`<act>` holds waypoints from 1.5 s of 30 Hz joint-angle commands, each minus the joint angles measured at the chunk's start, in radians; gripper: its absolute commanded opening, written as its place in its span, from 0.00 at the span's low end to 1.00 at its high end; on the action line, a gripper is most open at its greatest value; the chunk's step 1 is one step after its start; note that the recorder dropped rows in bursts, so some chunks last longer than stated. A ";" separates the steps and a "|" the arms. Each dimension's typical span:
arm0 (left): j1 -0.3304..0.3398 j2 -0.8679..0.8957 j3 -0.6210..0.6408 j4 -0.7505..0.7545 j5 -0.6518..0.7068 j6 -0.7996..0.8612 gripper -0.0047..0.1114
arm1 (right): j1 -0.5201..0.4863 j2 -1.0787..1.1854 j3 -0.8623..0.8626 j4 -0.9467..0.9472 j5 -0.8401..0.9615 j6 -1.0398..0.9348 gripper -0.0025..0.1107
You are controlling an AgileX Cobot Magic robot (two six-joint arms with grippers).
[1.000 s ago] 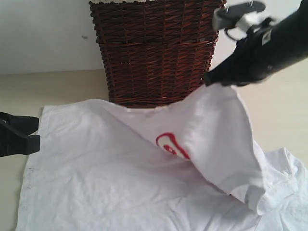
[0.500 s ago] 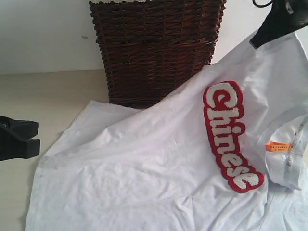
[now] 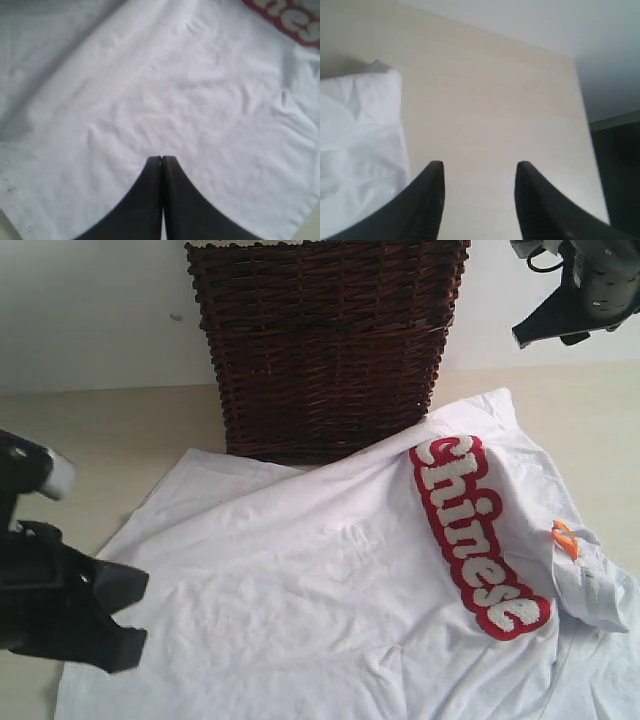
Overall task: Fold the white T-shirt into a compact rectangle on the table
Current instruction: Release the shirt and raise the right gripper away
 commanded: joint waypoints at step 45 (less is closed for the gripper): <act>-0.069 -0.098 -0.066 -0.405 0.574 0.355 0.04 | -0.069 -0.409 0.651 0.578 -0.025 -0.199 0.46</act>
